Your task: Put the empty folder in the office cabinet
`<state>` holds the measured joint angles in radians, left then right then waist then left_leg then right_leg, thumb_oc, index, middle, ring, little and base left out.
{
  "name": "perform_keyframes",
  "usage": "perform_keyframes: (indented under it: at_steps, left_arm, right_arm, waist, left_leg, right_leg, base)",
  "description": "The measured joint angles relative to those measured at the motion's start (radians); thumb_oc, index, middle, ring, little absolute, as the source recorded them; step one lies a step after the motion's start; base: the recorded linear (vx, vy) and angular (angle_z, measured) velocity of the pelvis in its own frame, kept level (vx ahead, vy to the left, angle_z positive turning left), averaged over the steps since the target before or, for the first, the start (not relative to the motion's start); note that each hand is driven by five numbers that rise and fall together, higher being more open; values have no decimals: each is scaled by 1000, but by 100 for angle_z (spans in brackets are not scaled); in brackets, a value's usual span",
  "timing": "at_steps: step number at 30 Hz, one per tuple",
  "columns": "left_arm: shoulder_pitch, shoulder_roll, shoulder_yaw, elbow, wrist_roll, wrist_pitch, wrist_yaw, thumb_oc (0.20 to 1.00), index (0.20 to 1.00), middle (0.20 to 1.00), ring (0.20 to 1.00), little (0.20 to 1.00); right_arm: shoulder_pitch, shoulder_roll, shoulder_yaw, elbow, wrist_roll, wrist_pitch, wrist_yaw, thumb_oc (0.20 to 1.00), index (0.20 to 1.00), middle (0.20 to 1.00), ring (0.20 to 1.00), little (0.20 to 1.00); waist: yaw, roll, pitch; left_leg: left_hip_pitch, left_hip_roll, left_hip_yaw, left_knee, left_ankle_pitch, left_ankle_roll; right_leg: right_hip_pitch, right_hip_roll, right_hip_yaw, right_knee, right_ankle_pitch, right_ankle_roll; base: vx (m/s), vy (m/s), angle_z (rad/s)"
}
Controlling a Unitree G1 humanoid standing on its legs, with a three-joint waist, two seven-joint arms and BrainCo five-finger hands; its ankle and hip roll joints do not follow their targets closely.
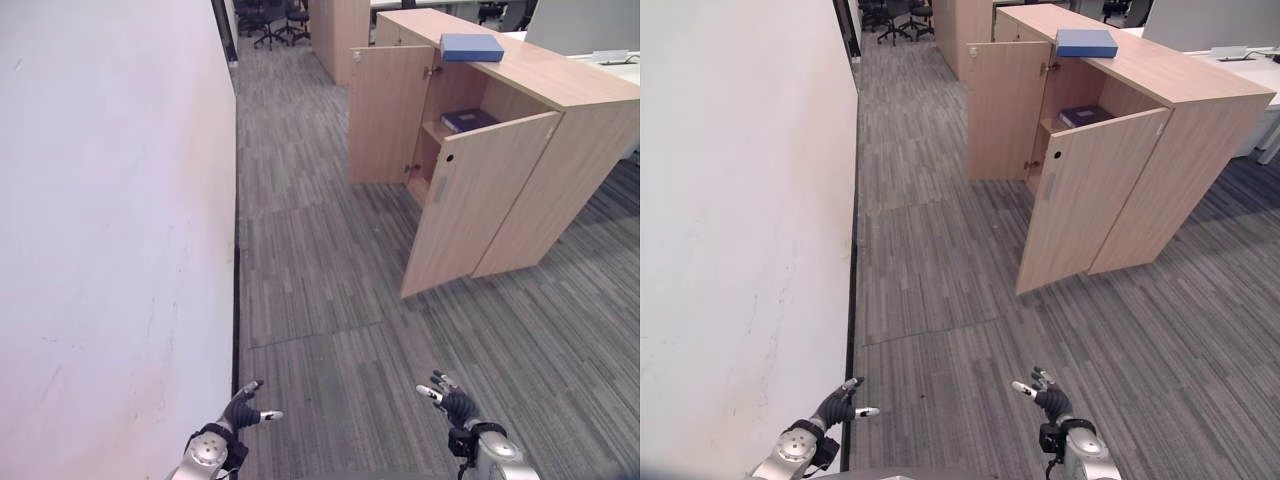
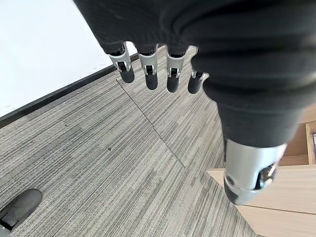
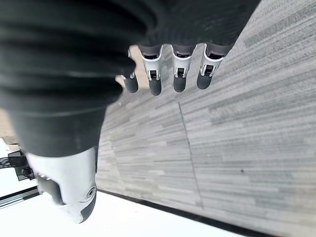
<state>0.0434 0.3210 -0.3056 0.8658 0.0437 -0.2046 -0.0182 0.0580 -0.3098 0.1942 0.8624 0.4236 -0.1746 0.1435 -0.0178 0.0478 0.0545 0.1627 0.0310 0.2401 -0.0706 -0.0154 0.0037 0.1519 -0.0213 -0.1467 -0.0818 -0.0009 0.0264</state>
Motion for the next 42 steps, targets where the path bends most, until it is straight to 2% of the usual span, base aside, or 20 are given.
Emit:
perform_keyframes:
  at_steps: [22,27,28,30,31,32,34,35,36,37,38,39,40,41,42]
  left_arm:
    - [5,-3,0,46,-5,6,-13,1000,1000,1000,1000,1000]
    - [4,-1,-2,45,-36,7,-14,1000,1000,1000,1000,1000]
    - [-2,1,-5,46,-37,8,-14,1000,1000,1000,1000,1000]
    - [-44,3,-6,50,-39,8,-13,1000,1000,1000,1000,1000]
    - [-73,6,-7,60,-40,9,-14,1000,1000,1000,1000,1000]
    - [-82,-4,-5,76,-41,10,-14,1000,1000,1000,1000,1000]
    - [-88,-7,-7,81,-48,11,-12,1000,1000,1000,1000,1000]
    - [-97,-7,-8,82,-64,12,-10,1000,1000,1000,1000,1000]
    - [-96,-9,-12,84,-68,13,-11,1000,1000,1000,1000,1000]
    - [-96,-15,-13,85,-68,13,-11,1000,1000,1000,1000,1000]
    - [-95,-24,-13,92,-68,13,-11,1000,1000,1000,1000,1000]
    - [-99,-44,-10,112,-69,9,-11,1000,1000,1000,1000,1000]
    - [-121,-47,-12,142,-73,10,-11,1000,1000,1000,1000,1000]
    - [-123,-54,-14,184,-75,16,-11,1000,1000,1000,1000,1000]
    - [-128,-53,-9,206,-75,17,-9,1000,1000,1000,1000,1000]
  right_arm:
    - [37,3,-3,66,0,12,14,1000,1000,1000,1000,1000]
    - [41,2,-6,92,30,14,16,1000,1000,1000,1000,1000]
    - [32,2,-5,97,30,13,18,1000,1000,1000,1000,1000]
    - [-10,5,-1,131,37,14,20,1000,1000,1000,1000,1000]
    - [-24,10,-1,130,40,14,20,1000,1000,1000,1000,1000]
    - [-37,5,-3,130,69,13,20,1000,1000,1000,1000,1000]
    - [-44,6,-2,141,69,12,18,1000,1000,1000,1000,1000]
    - [-58,12,0,171,69,13,17,1000,1000,1000,1000,1000]
    - [-66,15,0,194,69,12,15,1000,1000,1000,1000,1000]
    - [-68,13,0,204,69,13,12,1000,1000,1000,1000,1000]
    - [-70,10,-1,212,69,13,11,1000,1000,1000,1000,1000]
    - [-85,-5,-1,232,69,14,12,1000,1000,1000,1000,1000]
    - [-104,-4,-2,241,70,25,5,1000,1000,1000,1000,1000]
    - [-104,1,4,241,70,27,5,1000,1000,1000,1000,1000]
    - [-122,8,6,242,70,25,5,1000,1000,1000,1000,1000]
  waist:
    - [-5,-14,-17]
    - [-24,-13,-15]
    - [-29,-14,-4]
    - [-26,-41,42]
    - [-28,-69,69]
    - [-23,-76,80]
    - [-26,-81,95]
    - [-21,-97,112]
    - [-5,-102,115]
    - [2,-101,113]
    - [8,-83,110]
    - [24,-39,114]
    - [24,-15,137]
    - [37,-10,126]
    - [63,-16,125]
  left_leg:
    - [-1,0,-10,-4,4,-3]
    - [-17,8,-12,8,6,-7]
    - [-28,13,-12,29,7,-9]
    - [-119,26,-31,177,0,-29]
    - [-171,25,-34,263,11,-55]
    - [-218,36,-59,343,31,-83]
    - [-258,60,-74,446,34,-93]
    - [-337,75,-88,570,50,-128]
    - [-377,84,-89,576,46,-122]
    - [-394,86,-85,484,49,-121]
    - [-399,92,-91,381,61,-121]
    - [-401,138,-137,209,76,-134]
    - [-399,156,-193,84,108,-171]
    - [-415,162,-221,-15,120,-190]
    - [-455,158,-222,-31,124,-199]
  right_leg:
    - [8,3,-2,-6,2,1]
    - [-11,10,1,13,-8,-4]
    - [-21,12,2,29,-13,-8]
    - [-68,16,21,92,-36,-28]
    - [-78,-2,32,99,-38,-49]
    - [-83,10,34,116,-40,-76]
    - [-84,22,36,131,-57,-101]
    - [-77,28,46,132,-67,-114]
    - [-78,28,48,114,-68,-116]
    - [-67,30,49,63,-70,-113]
    - [-34,49,48,22,-69,-100]
    - [-81,91,47,99,-98,-117]
    - [-105,108,34,151,-52,-142]
    - [-108,120,49,144,-68,-153]
    - [-110,118,88,105,-72,-158]
  base:
    - [9,-42,1]
    - [-24,-121,0]
    - [-57,-234,-5]
    - [-28,-200,2]
    - [42,-121,8]
    - [118,-178,13]
    - [202,-95,17]
    - [252,8,1]
    - [282,44,-13]
    - [330,62,-10]
    - [347,76,-15]
    - [385,73,-8]
    - [425,63,-21]
    - [458,47,-35]
    - [468,75,-90]
